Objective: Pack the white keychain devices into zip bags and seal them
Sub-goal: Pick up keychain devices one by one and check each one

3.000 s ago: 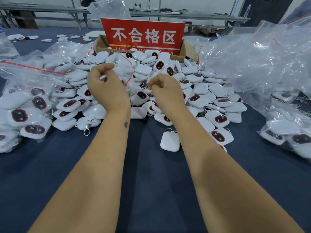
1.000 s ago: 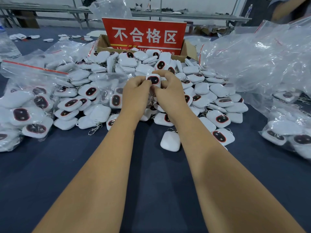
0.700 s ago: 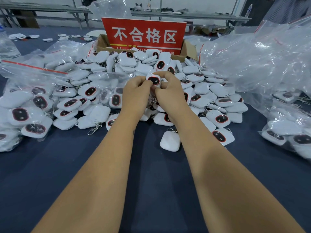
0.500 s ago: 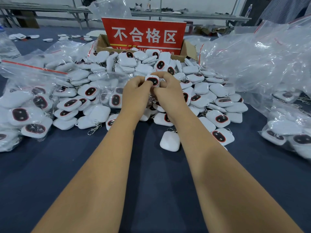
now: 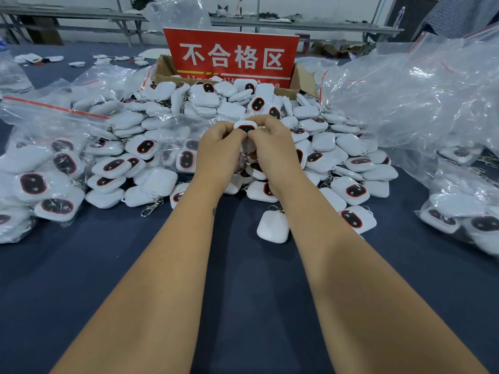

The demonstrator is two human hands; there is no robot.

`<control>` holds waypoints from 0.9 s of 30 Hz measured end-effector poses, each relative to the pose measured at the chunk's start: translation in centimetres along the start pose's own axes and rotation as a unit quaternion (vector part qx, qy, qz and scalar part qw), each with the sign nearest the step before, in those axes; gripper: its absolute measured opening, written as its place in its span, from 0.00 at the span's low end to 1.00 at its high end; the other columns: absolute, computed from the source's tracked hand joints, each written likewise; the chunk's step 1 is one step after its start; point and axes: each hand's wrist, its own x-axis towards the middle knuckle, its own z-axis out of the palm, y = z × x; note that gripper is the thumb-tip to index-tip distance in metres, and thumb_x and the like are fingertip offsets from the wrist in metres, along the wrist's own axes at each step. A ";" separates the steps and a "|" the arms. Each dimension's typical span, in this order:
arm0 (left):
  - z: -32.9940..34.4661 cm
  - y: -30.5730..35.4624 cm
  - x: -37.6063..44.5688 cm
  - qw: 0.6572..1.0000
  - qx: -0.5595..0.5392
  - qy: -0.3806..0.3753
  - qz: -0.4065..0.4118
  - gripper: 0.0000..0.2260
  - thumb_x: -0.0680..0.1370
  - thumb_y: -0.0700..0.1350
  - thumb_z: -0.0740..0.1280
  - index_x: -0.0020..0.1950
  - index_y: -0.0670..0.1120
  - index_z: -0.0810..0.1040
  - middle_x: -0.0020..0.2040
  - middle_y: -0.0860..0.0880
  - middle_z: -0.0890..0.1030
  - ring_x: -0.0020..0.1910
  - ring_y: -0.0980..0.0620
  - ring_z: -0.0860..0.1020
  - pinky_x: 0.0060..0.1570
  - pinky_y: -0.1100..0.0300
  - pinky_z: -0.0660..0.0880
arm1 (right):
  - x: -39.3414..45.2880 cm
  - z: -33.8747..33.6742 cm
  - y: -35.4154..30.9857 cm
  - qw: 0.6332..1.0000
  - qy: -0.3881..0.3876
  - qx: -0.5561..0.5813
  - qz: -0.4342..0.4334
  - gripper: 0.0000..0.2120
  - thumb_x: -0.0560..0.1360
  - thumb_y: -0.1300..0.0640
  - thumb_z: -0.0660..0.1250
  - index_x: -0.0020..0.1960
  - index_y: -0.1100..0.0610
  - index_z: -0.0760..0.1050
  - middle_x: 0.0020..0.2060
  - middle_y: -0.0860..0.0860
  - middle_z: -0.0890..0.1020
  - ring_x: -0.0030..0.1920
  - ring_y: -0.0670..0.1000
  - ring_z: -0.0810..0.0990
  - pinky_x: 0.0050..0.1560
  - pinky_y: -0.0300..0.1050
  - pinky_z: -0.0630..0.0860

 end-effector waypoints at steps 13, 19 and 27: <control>-0.1 -0.3 0.2 1.000 0.008 -0.002 0.006 0.05 0.76 0.45 0.66 0.40 0.48 0.76 0.33 0.52 0.77 0.32 0.54 0.72 0.34 0.59 0.71 | 0.0 0.1 0.1 1.000 0.001 -0.014 -0.009 0.12 0.76 0.67 0.61 0.53 0.56 0.78 0.36 0.49 0.80 0.38 0.46 0.78 0.42 0.43 0.77; -0.1 -0.4 0.3 1.000 0.021 0.003 0.005 0.05 0.76 0.44 0.66 0.40 0.48 0.76 0.34 0.51 0.77 0.34 0.52 0.73 0.37 0.54 0.72 | 0.2 0.2 0.3 0.999 -0.003 -0.032 -0.007 0.11 0.76 0.65 0.61 0.48 0.51 0.77 0.34 0.48 0.79 0.37 0.46 0.78 0.40 0.42 0.76; 0.1 -0.4 0.3 0.999 0.037 0.032 0.018 0.06 0.76 0.45 0.67 0.45 0.43 0.81 0.28 0.56 0.76 0.30 0.54 0.73 0.34 0.58 0.72 | 0.4 0.3 0.4 1.000 0.004 -0.029 -0.003 0.11 0.75 0.65 0.62 0.52 0.52 0.78 0.37 0.48 0.80 0.40 0.48 0.79 0.44 0.44 0.77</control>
